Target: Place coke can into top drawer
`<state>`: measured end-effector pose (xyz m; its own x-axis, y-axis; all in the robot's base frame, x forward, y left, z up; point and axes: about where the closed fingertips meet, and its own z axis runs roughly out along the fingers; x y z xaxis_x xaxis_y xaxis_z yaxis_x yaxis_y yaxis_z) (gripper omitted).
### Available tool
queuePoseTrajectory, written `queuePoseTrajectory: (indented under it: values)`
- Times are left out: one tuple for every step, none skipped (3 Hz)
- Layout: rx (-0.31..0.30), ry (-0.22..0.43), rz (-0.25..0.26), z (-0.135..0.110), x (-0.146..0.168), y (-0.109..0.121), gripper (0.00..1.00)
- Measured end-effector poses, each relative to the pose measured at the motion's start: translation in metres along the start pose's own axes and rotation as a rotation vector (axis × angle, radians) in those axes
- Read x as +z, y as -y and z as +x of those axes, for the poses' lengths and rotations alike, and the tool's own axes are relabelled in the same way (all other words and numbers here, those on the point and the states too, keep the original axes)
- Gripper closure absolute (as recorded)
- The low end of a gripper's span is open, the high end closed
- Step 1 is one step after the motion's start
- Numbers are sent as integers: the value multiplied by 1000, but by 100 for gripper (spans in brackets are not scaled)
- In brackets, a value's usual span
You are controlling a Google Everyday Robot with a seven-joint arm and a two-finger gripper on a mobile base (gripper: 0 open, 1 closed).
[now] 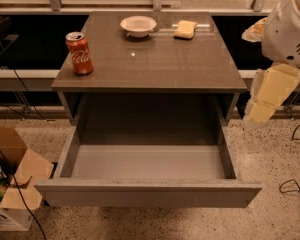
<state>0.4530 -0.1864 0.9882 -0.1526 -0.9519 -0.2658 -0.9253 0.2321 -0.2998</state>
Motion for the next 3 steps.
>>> queuePoseTrajectory:
  values:
    - [-33,72,-29,-29,21,9,0]
    - [-61,147,-61,-59,44,20,0]
    - [-83,221,-88,-93,70,39,0]
